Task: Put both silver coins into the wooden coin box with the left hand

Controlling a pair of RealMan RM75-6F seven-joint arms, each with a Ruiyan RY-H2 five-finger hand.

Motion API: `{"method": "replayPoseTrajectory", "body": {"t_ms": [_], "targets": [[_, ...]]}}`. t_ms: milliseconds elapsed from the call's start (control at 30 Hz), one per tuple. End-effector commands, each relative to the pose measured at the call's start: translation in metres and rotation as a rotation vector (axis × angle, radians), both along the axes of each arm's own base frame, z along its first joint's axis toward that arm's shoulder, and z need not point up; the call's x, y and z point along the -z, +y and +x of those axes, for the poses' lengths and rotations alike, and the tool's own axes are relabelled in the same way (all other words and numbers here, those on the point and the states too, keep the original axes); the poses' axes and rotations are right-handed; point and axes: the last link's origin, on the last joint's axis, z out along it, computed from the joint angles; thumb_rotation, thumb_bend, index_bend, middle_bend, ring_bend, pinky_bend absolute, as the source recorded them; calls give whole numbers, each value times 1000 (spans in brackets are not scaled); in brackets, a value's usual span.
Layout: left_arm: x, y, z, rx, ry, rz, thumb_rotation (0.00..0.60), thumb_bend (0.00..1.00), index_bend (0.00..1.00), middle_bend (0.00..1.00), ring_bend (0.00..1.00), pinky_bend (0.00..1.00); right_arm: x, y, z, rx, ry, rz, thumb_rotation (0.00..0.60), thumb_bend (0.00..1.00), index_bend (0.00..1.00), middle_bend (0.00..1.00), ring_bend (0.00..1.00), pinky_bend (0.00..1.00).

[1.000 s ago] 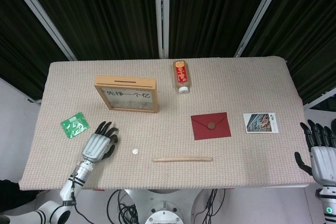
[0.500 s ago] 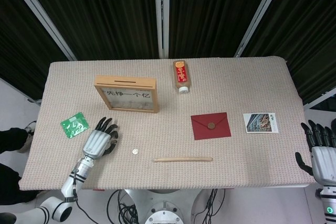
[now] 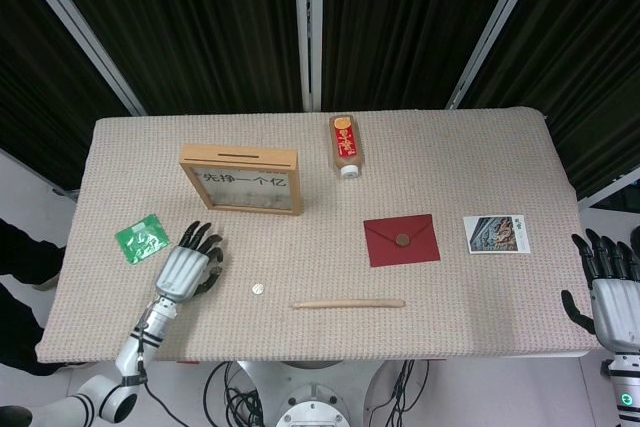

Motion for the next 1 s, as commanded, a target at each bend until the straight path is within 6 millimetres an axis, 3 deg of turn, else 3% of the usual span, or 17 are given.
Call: {"method": "replayPoseTrajectory", "body": {"t_ms": [33, 1000], "targets": [[0, 0, 0, 2, -2, 2, 600, 283, 479, 232, 51, 60, 0, 0, 0, 1, 0, -1, 600, 315, 0, 0, 0, 0], [0, 4, 4, -8, -31, -1, 600, 431, 577, 249, 51, 64, -2, 0, -3, 8, -3, 0, 600, 314, 0, 0, 0, 0]]}}
